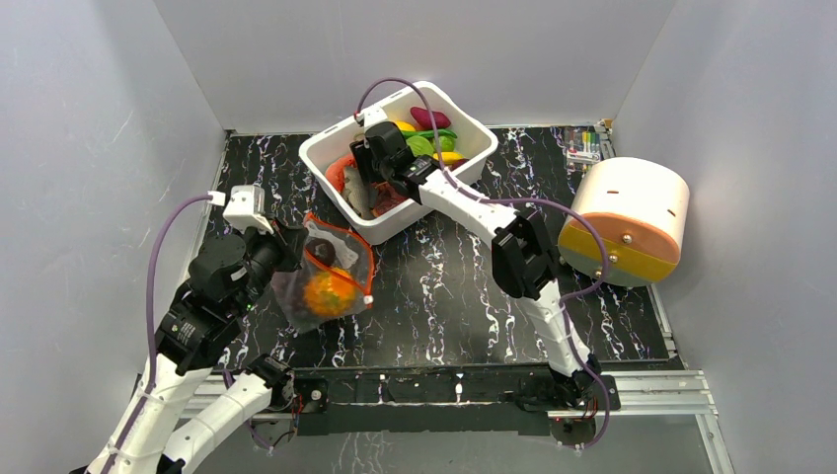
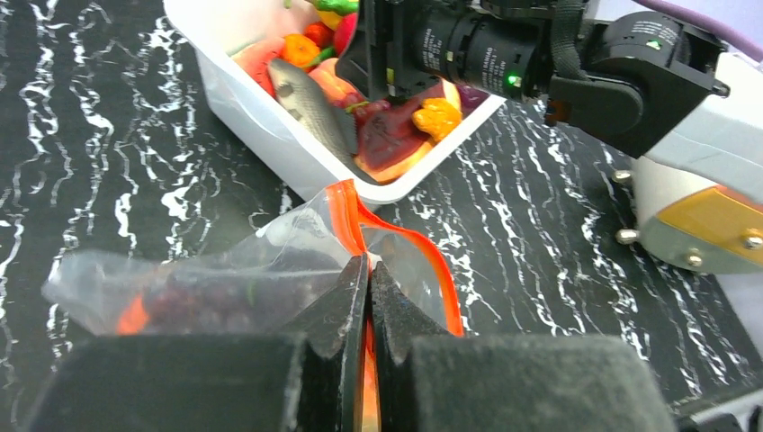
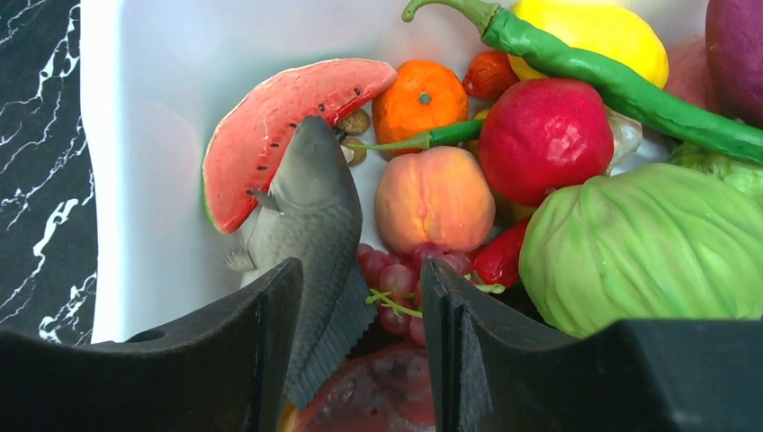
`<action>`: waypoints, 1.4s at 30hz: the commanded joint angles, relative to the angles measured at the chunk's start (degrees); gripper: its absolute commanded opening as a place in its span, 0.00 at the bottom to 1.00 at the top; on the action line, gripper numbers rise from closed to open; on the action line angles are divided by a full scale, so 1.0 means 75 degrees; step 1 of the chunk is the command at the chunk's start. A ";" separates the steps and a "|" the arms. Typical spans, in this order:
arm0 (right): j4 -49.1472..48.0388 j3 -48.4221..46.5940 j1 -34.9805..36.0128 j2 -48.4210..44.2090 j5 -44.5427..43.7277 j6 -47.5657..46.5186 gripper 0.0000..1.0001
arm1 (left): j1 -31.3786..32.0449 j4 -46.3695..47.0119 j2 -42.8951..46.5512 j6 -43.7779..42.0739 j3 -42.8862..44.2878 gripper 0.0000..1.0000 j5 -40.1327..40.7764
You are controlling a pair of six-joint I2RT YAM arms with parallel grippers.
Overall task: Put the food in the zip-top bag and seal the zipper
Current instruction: Pick up the fake fish from the bin.
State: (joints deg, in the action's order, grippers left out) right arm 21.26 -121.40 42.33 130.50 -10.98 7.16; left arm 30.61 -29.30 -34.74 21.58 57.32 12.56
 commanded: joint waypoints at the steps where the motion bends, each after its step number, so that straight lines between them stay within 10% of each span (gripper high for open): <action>1: -0.0304 -0.0663 -0.0024 0.0237 -0.0095 -0.0340 0.50 | 0.0023 0.0280 -0.0008 -0.0507 0.0398 0.00 0.0770; 30: -0.0991 -0.1076 -0.0154 0.1741 0.1725 0.0093 0.67 | 0.0031 0.0145 0.0021 -0.0678 0.0385 0.00 0.0558; 42: -0.0994 -0.1144 -0.0161 0.1952 0.1964 0.0126 0.59 | 0.0021 0.0250 -0.0113 -0.0604 0.0413 0.00 0.0414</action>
State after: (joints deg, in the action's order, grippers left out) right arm 14.35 -127.76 40.86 143.00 2.74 8.10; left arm 30.61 -30.74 -35.57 17.02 58.13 16.38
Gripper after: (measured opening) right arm 0.615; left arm 0.009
